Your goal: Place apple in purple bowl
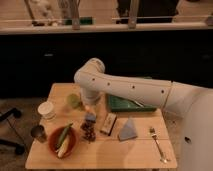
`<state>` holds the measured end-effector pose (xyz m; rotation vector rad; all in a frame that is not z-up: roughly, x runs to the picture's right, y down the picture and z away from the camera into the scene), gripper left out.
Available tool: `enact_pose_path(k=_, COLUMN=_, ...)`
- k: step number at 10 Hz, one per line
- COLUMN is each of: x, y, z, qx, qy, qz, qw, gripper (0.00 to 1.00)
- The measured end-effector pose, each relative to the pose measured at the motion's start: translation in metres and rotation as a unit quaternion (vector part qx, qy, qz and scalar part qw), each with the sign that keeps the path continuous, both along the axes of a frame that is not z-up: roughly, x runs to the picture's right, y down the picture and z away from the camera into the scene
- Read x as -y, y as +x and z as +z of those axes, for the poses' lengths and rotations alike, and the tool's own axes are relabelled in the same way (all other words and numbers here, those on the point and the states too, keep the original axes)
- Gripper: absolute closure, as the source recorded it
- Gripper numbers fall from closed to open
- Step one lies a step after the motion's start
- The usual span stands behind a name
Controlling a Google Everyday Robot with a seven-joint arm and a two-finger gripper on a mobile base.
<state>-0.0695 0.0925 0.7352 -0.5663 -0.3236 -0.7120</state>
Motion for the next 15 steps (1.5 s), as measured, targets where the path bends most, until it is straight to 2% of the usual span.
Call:
enact_pose_path(k=3, x=0.012, y=0.025, z=0.007, qx=0.004, qy=0.007, qz=0.006, qw=0.9999, gripper=1.0)
enact_pose_path(k=5, x=0.026, y=0.061, z=0.016, qx=0.009, qy=0.016, qz=0.005, qw=0.9998, gripper=1.0)
enact_pose_path(k=7, x=0.038, y=0.076, z=0.022, qx=0.019, qy=0.026, qz=-0.009, qw=0.9994, gripper=1.0)
enact_pose_path(k=9, x=0.046, y=0.072, z=0.026, qx=0.034, qy=0.04, qz=-0.04, qw=0.9979, gripper=1.0)
enact_pose_path(k=11, x=0.053, y=0.053, z=0.032, qx=0.057, qy=0.048, qz=-0.084, qw=0.9937, gripper=1.0)
enact_pose_path(k=12, x=0.056, y=0.041, z=0.037, qx=0.072, qy=0.05, qz=-0.109, qw=0.9902, gripper=1.0)
enact_pose_path(k=15, x=0.061, y=0.029, z=0.052, qx=0.093, qy=0.047, qz=-0.144, qw=0.9841, gripper=1.0)
